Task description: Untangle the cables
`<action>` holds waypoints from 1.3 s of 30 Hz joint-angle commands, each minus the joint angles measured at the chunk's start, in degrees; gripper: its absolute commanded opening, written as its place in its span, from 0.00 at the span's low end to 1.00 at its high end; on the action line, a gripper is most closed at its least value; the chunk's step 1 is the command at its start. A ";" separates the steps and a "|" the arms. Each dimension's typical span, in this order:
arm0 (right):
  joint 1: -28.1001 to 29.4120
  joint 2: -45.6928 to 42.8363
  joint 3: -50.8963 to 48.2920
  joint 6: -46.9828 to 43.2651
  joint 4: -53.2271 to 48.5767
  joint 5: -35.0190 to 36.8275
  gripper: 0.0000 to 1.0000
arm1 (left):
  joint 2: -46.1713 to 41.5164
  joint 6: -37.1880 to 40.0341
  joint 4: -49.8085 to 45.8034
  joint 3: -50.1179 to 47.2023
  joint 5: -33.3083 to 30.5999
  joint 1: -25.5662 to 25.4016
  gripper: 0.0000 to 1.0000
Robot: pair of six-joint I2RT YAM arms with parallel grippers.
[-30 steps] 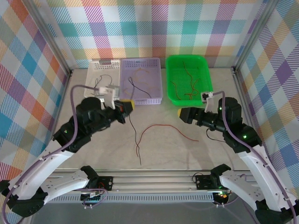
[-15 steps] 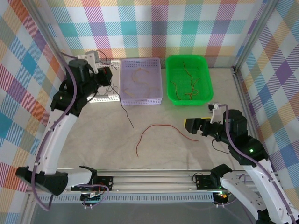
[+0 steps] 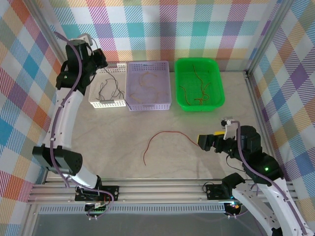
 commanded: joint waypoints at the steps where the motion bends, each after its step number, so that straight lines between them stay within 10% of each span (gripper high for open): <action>1: -0.41 -0.47 -1.96 -0.08 3.27 -2.55 0.97 | 3.72 4.25 2.10 5.49 -6.20 0.33 0.00; 17: -0.39 -3.44 -8.40 1.55 12.01 -6.33 0.94 | 21.40 17.62 5.40 14.26 -30.19 -3.10 0.00; 39: -0.41 -8.42 -11.92 2.17 15.73 -9.46 0.91 | 23.50 40.66 42.46 0.61 -51.54 -9.51 0.00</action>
